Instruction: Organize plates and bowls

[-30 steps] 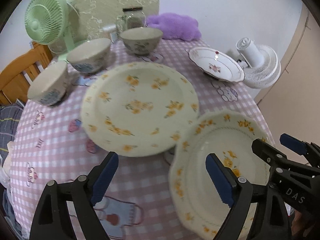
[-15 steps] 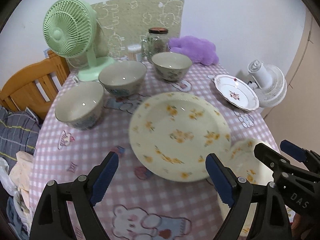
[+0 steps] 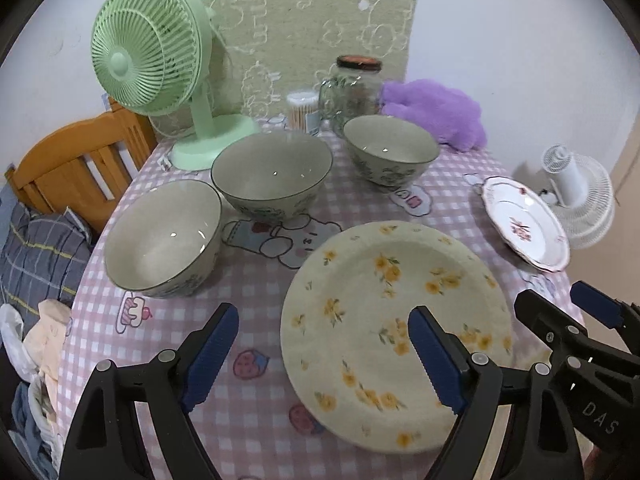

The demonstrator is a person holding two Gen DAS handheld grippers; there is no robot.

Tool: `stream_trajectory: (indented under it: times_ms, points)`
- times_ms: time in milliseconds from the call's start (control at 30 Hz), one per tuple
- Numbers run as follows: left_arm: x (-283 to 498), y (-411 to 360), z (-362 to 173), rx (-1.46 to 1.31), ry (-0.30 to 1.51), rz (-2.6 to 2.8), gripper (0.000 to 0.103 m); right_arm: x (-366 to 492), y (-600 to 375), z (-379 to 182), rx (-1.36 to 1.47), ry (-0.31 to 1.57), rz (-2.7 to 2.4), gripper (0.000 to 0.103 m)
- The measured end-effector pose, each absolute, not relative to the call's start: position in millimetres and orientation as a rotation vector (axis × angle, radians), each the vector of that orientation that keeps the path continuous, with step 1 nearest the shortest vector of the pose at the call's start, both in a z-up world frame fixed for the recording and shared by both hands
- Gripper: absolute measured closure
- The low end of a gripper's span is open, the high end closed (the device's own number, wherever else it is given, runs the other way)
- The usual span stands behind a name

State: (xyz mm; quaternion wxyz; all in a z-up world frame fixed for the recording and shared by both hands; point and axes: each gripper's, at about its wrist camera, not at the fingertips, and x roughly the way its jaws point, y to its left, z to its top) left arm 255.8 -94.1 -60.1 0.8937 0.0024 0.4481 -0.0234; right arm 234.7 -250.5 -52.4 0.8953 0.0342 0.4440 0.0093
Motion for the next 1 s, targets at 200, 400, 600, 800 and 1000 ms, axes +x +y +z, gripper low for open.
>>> stream_trajectory:
  times_ms: [200, 400, 600, 800, 1000]
  points:
    - [278, -99, -87, 0.004, 0.992, 0.003, 0.018, 266, -254, -79, 0.033, 0.977, 0.019, 0.025]
    - [285, -105, -110, 0.053, 1.039, 0.041, 0.019, 285, -259, -111, 0.059, 1.055, 0.050, 0.025]
    - [290, -107, -124, 0.044, 1.083, 0.039, 0.022, 295, -260, -125, 0.051, 1.085, 0.062, 0.027]
    - [294, -110, -128, 0.047, 1.083, 0.024, 0.025, 303, -257, -138, 0.057, 1.131, 0.069, 0.038]
    - [297, -108, -127, 0.049, 1.089, 0.009, 0.028, 307, -250, -137, 0.043, 1.132, 0.053, 0.045]
